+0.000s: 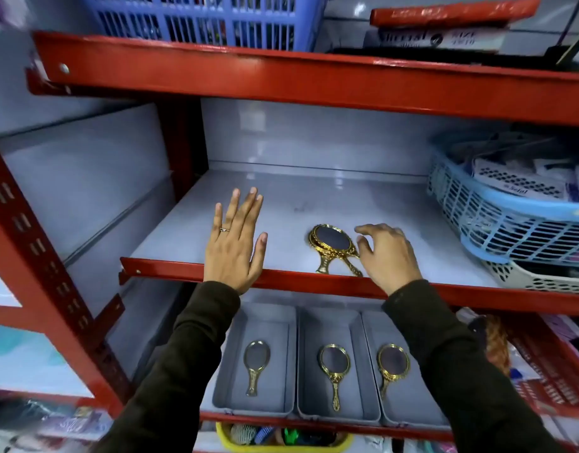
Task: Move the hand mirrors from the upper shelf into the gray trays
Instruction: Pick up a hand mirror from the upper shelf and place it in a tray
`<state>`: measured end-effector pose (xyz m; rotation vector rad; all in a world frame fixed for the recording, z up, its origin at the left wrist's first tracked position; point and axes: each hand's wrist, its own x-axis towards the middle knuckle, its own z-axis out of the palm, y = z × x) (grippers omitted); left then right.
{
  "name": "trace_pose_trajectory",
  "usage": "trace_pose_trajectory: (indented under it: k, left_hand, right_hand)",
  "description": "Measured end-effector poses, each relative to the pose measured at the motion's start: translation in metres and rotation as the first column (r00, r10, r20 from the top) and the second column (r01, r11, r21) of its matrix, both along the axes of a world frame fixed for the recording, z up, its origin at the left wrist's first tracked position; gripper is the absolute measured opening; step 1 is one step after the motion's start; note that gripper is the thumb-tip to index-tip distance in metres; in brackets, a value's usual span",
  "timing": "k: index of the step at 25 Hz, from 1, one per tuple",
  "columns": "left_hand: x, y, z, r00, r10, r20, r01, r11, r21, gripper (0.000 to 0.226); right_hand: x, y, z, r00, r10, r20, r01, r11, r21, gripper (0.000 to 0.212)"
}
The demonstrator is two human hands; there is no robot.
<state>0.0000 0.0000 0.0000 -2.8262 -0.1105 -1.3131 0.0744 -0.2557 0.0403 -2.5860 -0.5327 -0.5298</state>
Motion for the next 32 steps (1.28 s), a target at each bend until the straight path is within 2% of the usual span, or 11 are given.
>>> trace_pose_trajectory:
  k: [4,7,12,14,15,17,19,24,26,29,32]
  left_hand:
    - [0.011,0.017,-0.024,0.994,0.077,-0.076,-0.073,0.996,0.060,0.065]
    - [0.018,0.021,-0.031,0.996,0.078,-0.053,-0.074,0.994,0.078,0.066]
    - [0.017,0.029,-0.033,0.995,0.095,0.020,-0.096,0.994,0.054,0.066]
    - [0.015,0.028,-0.034,0.995,0.093,0.030,-0.094,0.995,0.039,0.066]
    - [0.016,0.029,-0.033,0.995,0.092,0.036,-0.093,0.995,0.040,0.066]
    - [0.015,0.027,-0.033,0.995,0.097,0.039,-0.099,0.994,0.044,0.066]
    - [0.016,0.029,-0.032,0.994,0.108,0.035,-0.109,0.993,0.040,0.066]
    - [0.014,0.024,-0.033,0.993,0.115,0.022,-0.116,0.992,0.042,0.066]
    - [0.013,0.024,-0.034,0.993,0.118,0.023,-0.119,0.992,0.040,0.066]
    - [0.013,0.023,-0.034,0.991,0.129,0.037,-0.131,0.991,0.041,0.065]
    - [0.014,0.024,-0.035,0.990,0.135,0.042,-0.137,0.990,0.046,0.064]
  right_hand:
    - [0.028,-0.001,-0.012,0.944,-0.094,-0.317,0.085,0.995,-0.043,0.035]
    - [0.041,0.002,-0.021,0.927,-0.085,-0.366,0.069,0.996,-0.056,0.027]
    - [0.057,-0.001,-0.020,0.885,-0.081,-0.458,0.110,0.993,0.037,0.013]
    - [0.061,-0.009,-0.017,0.835,-0.027,-0.549,0.107,0.987,0.115,0.015]
    - [0.062,-0.013,-0.014,0.791,0.036,-0.611,0.112,0.973,0.202,0.019]
    - [0.058,-0.026,-0.009,0.661,0.224,-0.716,0.171,0.884,0.435,0.028]
    - [0.056,-0.033,-0.004,0.581,0.348,-0.736,0.233,0.795,0.560,0.034]
    - [0.030,-0.057,0.007,0.542,0.506,-0.671,0.237,0.674,0.699,0.053]
    - [0.016,-0.069,0.007,0.513,0.562,-0.649,0.220,0.644,0.733,0.052]
    - [-0.005,-0.088,-0.010,0.430,0.605,-0.670,0.184,0.667,0.722,0.049]
    - [-0.026,-0.110,-0.047,0.262,0.561,-0.785,0.154,0.779,0.608,0.036]
